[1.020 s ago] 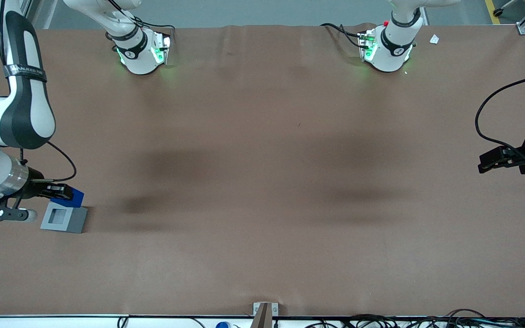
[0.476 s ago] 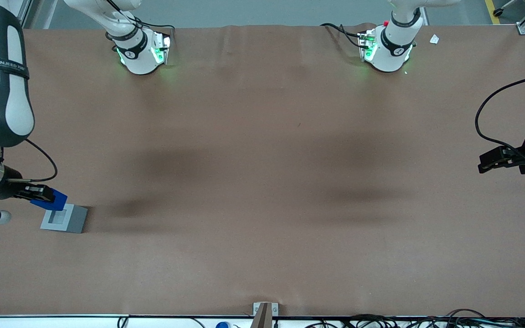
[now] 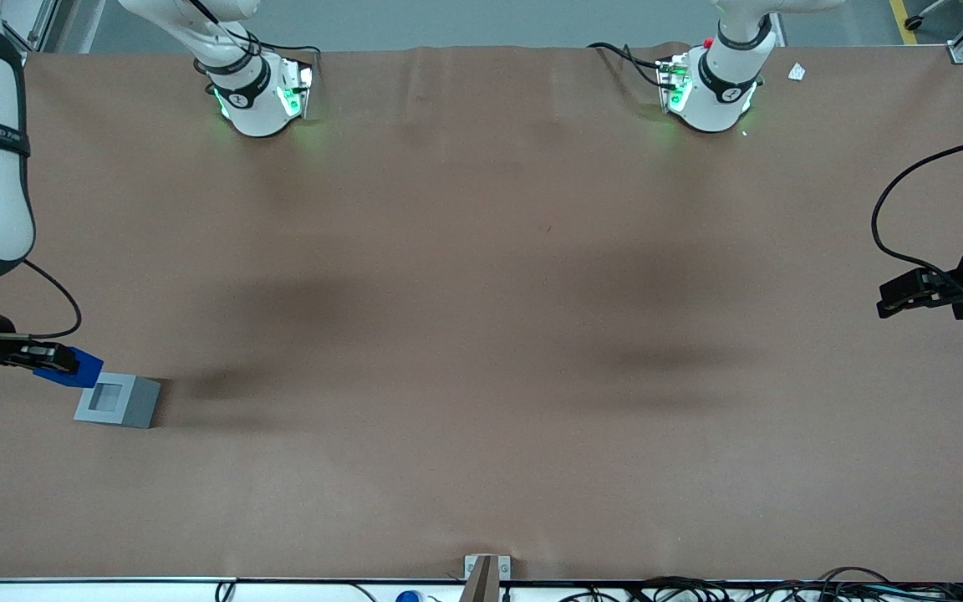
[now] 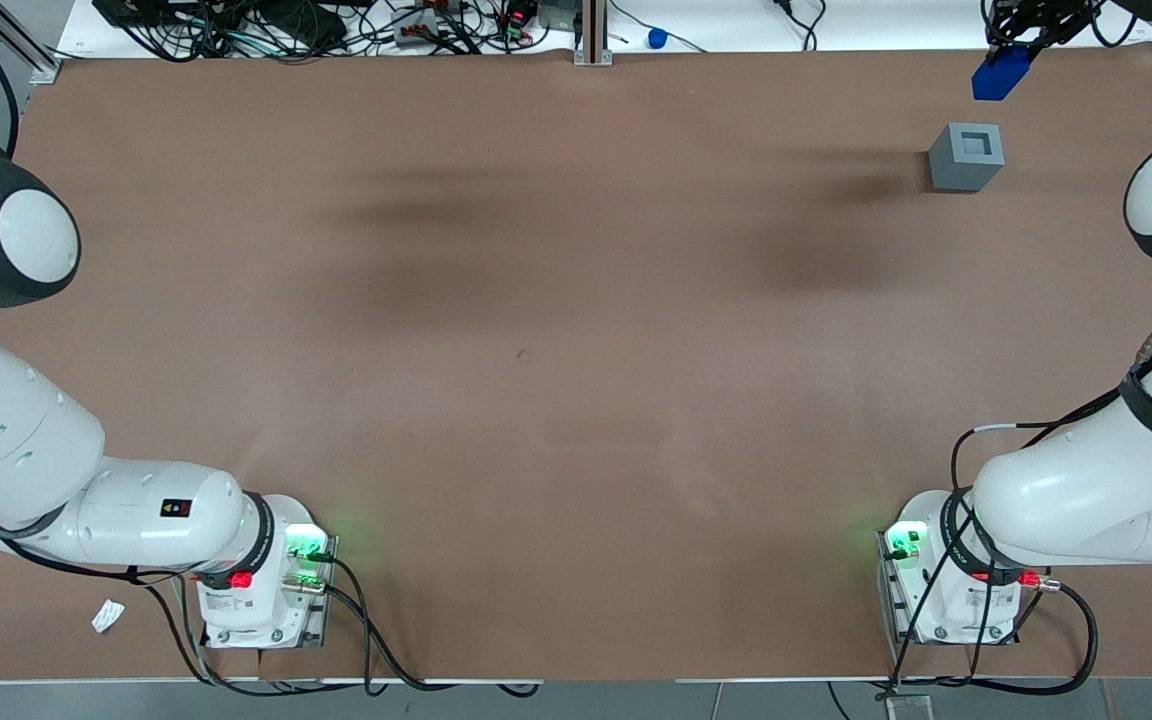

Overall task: Insert blue part into gray base with right arm
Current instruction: 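Lift the blue block and carry it over the gray base's hole, then lower the blue block into the gray base's square hole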

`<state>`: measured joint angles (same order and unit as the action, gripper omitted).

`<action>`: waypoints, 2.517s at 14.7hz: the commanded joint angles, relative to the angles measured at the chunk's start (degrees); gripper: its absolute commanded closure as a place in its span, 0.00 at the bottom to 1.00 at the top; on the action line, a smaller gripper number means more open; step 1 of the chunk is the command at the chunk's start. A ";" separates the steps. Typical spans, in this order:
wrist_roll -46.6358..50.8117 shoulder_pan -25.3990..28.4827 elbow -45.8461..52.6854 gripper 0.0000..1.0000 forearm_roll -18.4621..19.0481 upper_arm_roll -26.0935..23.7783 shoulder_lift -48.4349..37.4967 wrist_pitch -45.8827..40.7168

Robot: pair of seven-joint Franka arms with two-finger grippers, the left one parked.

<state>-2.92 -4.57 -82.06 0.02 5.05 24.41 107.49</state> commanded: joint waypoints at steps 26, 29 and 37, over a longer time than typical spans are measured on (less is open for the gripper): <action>-4.03 -5.10 5.60 1.00 0.24 -0.65 14.18 4.83; -5.25 -5.10 5.33 1.00 0.24 -0.65 14.09 4.83; -6.49 -5.19 3.92 1.00 0.15 -0.65 13.47 4.66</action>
<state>-8.08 -9.00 -76.29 0.03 5.10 39.55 111.79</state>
